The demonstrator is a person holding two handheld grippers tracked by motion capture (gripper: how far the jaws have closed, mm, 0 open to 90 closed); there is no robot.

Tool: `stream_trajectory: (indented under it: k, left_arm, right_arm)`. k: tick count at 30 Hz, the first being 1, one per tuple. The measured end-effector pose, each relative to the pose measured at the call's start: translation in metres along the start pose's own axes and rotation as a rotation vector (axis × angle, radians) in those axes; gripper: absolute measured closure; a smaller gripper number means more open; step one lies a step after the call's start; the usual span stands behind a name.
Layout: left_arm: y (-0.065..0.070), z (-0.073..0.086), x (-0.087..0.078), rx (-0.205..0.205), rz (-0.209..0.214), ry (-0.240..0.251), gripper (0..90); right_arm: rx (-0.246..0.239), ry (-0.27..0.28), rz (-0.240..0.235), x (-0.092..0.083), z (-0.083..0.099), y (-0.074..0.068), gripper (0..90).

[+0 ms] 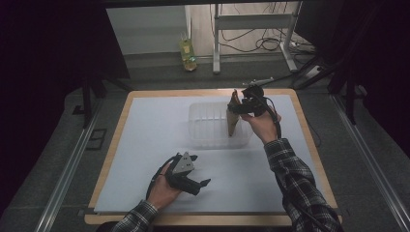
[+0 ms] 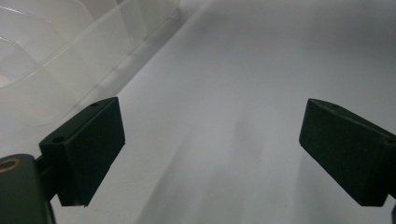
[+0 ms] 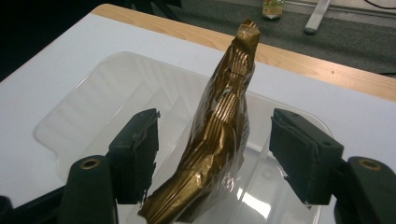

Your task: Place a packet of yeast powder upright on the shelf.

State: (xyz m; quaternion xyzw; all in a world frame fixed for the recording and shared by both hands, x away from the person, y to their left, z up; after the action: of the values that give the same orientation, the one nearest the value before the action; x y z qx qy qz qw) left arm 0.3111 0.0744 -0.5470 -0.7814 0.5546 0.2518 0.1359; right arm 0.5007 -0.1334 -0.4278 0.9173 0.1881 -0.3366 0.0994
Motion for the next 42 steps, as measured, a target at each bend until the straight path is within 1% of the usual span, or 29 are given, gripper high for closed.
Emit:
stream_trajectory:
  k: [5, 11, 18, 20, 22, 24, 30, 42]
  left_arm:
    - [0.001, 0.000, 0.000, 0.006, 0.005, 0.006, 6.1]
    - [0.000, 0.000, 0.000, 0.008, -0.002, 0.005, 6.0]
    - [0.000, 0.000, 0.000, 0.013, -0.005, 0.005, 5.9]
    - [0.000, 0.000, 0.000, 0.011, -0.005, 0.005, 5.8]
    - [0.000, 0.000, 0.000, 0.014, -0.006, 0.000, 5.8]
    - [0.000, 0.000, 0.001, 0.014, -0.009, -0.004, 5.8]
    - [0.001, 0.000, 0.002, 0.014, -0.009, -0.009, 5.8]
    - [0.001, 0.000, 0.002, 0.017, -0.008, -0.007, 5.7]
  right_arm:
    - [-0.003, 0.006, -0.011, -0.004, 0.002, -0.001, 30.8]
    - [-0.008, 0.012, -0.029, -0.010, 0.004, -0.003, 29.5]
    - [-0.025, 0.014, -0.046, -0.016, 0.007, -0.005, 27.5]
    - [-0.034, 0.004, -0.057, -0.018, 0.010, -0.006, 26.3]
    - [-0.051, 0.001, -0.059, -0.018, 0.012, -0.007, 25.1]
    - [-0.057, -0.001, -0.062, -0.019, 0.015, -0.007, 24.0]
    - [-0.059, 0.004, -0.091, -0.021, 0.021, -0.009, 20.0]
    - [-0.075, 0.026, -0.101, -0.030, 0.031, -0.009, 16.2]
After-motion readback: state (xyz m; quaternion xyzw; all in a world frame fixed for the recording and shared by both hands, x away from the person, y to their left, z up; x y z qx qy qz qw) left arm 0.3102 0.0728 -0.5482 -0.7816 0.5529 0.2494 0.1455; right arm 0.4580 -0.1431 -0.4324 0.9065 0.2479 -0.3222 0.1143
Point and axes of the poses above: each handheld gripper's, and its own axes: x roughly forward along the jaws, z roughly out of its underside, y roughly to its right, the point moved 4 cm from there along x, roughly forward along the jaws, and after that the axes turned 13 degrees about z, right-handed, at the moved point
